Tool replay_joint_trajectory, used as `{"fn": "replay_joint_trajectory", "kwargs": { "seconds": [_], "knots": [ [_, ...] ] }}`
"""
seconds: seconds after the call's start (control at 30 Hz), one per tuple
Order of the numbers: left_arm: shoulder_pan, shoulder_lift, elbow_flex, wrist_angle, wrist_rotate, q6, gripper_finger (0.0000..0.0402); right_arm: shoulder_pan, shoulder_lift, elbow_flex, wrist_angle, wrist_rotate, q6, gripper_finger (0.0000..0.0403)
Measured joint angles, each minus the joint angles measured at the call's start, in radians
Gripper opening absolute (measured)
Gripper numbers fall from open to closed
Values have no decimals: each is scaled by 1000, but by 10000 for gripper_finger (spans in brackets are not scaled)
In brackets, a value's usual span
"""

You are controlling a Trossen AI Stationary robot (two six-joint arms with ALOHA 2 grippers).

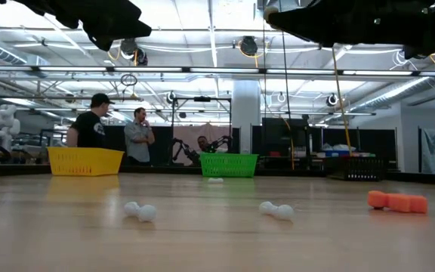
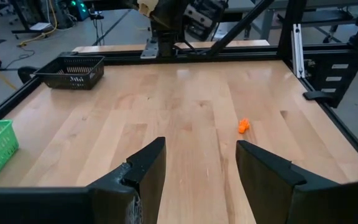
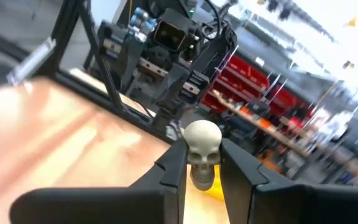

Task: Sort Halloween decoration
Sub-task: Put the gray skull toy into the green bin

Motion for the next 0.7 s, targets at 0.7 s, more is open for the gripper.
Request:
{"fn": "replay_joint_trajectory", "kwargs": {
  "seconds": [0.7],
  "knots": [
    [0, 0, 0, 0, 0, -5, 194, 0, 0, 1, 52, 1, -632, 54]
  ]
}}
